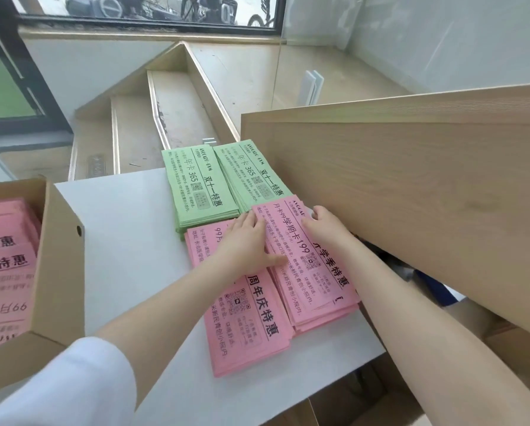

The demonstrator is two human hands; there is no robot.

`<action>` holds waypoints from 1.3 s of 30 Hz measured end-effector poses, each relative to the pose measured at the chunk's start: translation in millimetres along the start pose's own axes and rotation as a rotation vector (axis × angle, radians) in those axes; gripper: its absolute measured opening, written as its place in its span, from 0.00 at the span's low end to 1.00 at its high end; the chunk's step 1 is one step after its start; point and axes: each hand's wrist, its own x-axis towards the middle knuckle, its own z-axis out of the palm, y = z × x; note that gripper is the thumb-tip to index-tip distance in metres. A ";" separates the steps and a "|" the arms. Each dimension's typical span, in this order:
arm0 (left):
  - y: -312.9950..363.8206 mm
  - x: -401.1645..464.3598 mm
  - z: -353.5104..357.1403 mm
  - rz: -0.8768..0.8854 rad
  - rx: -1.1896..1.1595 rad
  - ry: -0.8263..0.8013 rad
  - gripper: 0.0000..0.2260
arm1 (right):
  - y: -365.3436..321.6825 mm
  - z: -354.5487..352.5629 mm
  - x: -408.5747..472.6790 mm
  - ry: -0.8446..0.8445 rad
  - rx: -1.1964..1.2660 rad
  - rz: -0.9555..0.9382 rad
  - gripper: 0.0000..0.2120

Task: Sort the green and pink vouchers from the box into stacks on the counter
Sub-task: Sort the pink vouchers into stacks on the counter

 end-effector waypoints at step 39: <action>7.1 -43.0 5.7 0.542 0.230 -0.259 0.28 | 87.9 -12.4 -109.8 -0.003 -0.212 -0.310 0.32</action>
